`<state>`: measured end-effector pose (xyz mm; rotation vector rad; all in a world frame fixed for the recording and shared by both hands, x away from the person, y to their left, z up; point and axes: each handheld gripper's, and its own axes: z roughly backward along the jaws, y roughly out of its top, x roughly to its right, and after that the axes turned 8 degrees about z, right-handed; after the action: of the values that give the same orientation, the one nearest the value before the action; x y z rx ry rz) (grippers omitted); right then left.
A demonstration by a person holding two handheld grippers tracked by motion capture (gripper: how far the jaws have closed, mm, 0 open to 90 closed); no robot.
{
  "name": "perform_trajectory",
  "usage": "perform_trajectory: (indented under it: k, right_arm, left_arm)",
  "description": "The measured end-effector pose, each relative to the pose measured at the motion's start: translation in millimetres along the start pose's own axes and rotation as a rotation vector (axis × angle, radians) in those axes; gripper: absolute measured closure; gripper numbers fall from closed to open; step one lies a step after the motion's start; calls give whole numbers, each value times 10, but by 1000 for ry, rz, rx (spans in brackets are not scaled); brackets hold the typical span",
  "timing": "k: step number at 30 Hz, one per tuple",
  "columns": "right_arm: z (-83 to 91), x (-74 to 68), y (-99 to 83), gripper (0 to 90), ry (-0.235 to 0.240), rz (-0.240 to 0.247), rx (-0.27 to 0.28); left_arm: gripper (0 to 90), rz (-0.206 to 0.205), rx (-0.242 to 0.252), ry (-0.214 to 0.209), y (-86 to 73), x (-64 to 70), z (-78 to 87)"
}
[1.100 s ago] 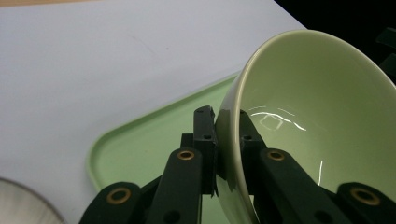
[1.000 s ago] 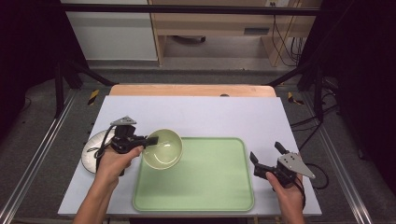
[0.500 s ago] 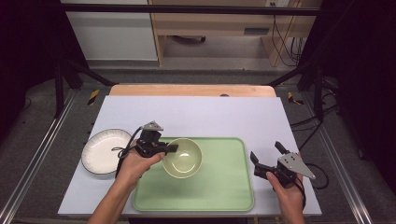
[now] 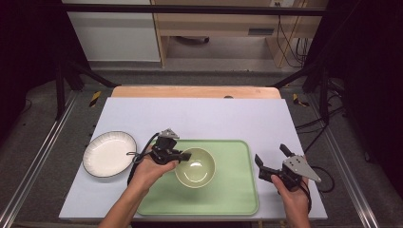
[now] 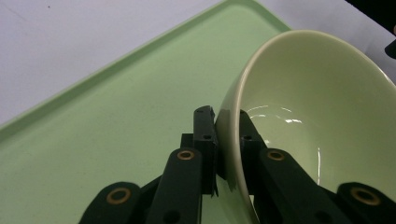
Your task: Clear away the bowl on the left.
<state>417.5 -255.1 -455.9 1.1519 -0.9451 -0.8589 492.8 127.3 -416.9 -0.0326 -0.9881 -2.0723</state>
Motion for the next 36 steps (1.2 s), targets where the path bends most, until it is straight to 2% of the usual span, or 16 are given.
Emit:
perform_trajectory:
  k: [16, 36]
  right_arm:
    - [4, 6, 0, 28, 0, -4, -3]
    - [3, 4, 0, 29, 2, -5, -6]
  left_arm:
    - [830, -9, -41, 1, -45, 19, -158]
    - [830, -13, -76, 3, -58, -6, -237]
